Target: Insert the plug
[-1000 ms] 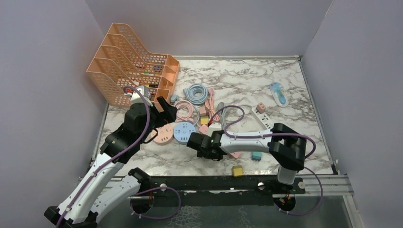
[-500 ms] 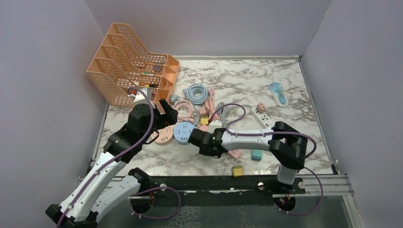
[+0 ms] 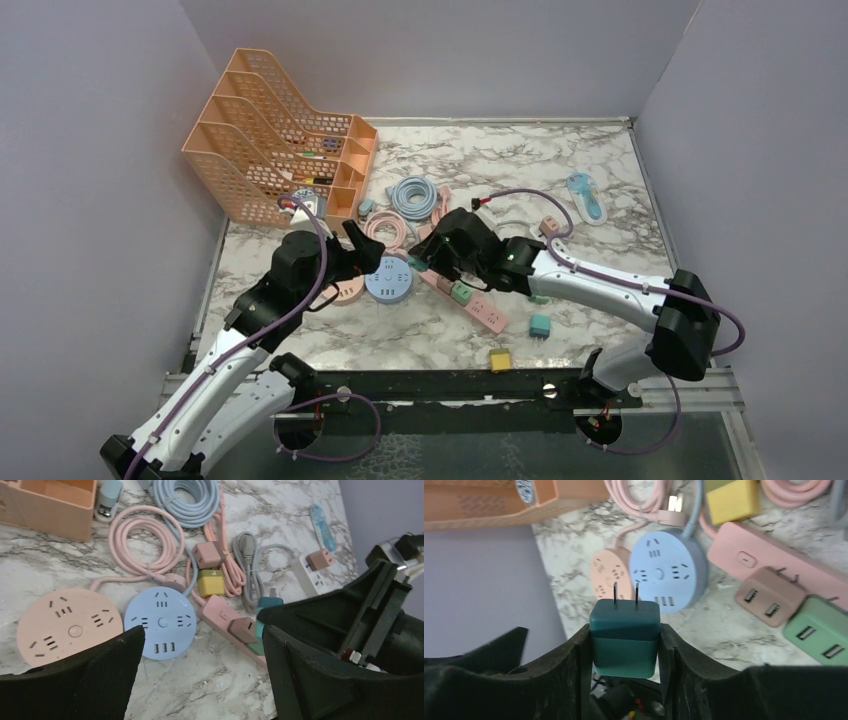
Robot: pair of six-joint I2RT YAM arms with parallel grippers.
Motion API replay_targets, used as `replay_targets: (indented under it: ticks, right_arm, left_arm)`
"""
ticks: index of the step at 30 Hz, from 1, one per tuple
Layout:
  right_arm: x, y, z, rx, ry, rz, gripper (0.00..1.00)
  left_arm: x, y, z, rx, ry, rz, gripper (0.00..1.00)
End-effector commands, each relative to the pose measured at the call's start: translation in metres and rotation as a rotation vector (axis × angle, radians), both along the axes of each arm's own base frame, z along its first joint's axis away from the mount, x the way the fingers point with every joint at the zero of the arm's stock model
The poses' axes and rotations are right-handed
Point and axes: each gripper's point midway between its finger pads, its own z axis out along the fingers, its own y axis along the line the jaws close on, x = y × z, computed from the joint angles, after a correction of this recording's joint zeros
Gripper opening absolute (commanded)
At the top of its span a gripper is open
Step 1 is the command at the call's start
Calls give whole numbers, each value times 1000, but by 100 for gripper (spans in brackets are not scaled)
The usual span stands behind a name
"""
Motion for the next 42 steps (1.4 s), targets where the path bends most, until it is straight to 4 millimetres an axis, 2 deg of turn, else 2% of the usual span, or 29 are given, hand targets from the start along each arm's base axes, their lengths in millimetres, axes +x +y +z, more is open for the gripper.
replay_targets:
  ticks: [1,4,7,11,18,23,28,30,33,35,38,42]
  right_arm:
    - [12,27,56,270,32,-90,23]
    - [20,30,81,371,56,-149,23]
    - [26,35,97,465,90,-173,23]
    - [26,44,109,553,146,-165,24]
    - [25,60,114,638,213,-115,25]
    - [28,61,117,661,214,-96,25]
    - [27,63,114,651,223,-76,26]
    - [26,65,110,643,231,-67,27]
    - [25,65,104,617,225,-56,34]
    - [26,62,99,585,203,-52,46]
    - [34,48,90,481,121,-64,64]
    - [44,10,72,316,7,-92,72]
  left_arm:
    - [-2,-33,48,-147,-202,-171,89]
    - [-5,-45,63,-192,-272,-241,88]
    - [-4,-53,65,-210,-279,-278,85]
    - [3,-59,63,-220,-266,-276,79]
    - [10,-67,62,-243,-266,-284,68]
    - [16,-59,50,-235,-242,-217,55]
    - [21,-59,48,-244,-245,-197,45]
    - [23,-60,48,-236,-243,-200,34]
    - [26,-58,47,-208,-237,-189,13]
    - [28,-55,43,-172,-223,-175,1]
    - [32,-43,34,-86,-179,-132,0]
    - [30,-29,15,57,-85,-115,0]
